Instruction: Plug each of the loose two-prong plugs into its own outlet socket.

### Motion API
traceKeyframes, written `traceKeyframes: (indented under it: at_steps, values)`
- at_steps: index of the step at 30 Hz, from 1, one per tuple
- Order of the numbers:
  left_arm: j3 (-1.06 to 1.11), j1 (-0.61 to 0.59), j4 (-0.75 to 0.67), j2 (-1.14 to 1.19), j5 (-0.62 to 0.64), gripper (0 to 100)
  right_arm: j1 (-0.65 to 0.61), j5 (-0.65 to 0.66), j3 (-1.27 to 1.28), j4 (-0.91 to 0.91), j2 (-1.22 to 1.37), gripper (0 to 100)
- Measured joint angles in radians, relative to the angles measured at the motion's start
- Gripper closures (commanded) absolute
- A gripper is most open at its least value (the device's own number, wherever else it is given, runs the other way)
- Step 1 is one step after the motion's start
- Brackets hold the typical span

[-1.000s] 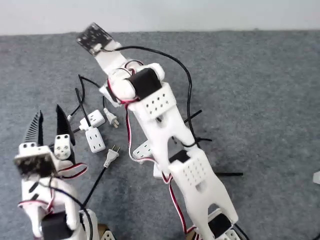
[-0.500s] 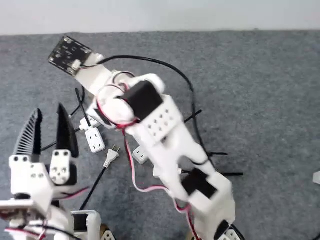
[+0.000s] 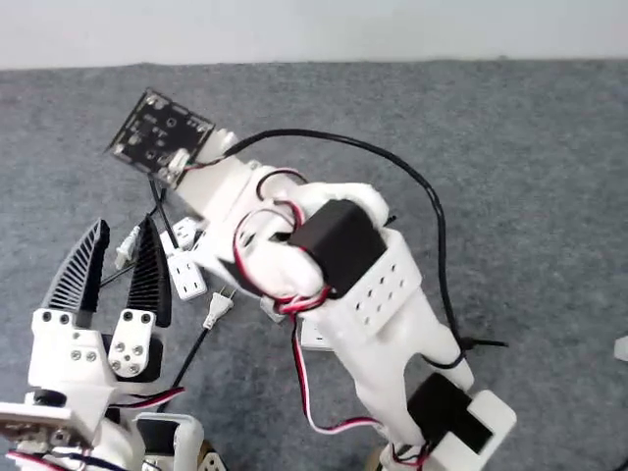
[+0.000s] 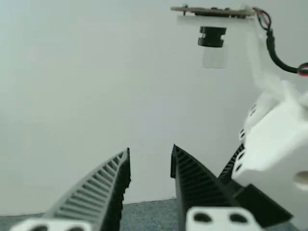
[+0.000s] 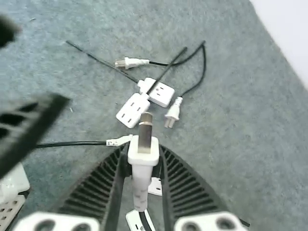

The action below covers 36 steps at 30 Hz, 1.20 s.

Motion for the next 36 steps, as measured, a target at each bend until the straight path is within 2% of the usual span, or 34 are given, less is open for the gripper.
traceKeyframes:
  at_steps: [8, 14, 24, 31, 36]
  values:
    - [0.052, -0.002, -0.014, 0.0, -0.005, 86, -0.064, 0.017, 0.005, 0.0, 0.0, 99.1]
    - [0.144, -0.003, -0.031, 0.0, -0.003, 86, -0.063, 0.021, 0.006, 0.0, 0.0, 99.1]
    - [0.275, -0.003, -0.14, -0.002, -0.023, 86, -0.061, 0.021, 0.021, 0.003, -0.037, 99.1]
    - [0.416, 0.003, -0.155, 0.006, -0.032, 86, -0.071, 0.021, 0.017, 0.003, -0.109, 99.1]
    - [0.436, 0.002, -0.158, 0.005, -0.032, 86, -0.072, 0.021, 0.057, 0.003, -0.11, 99.1]
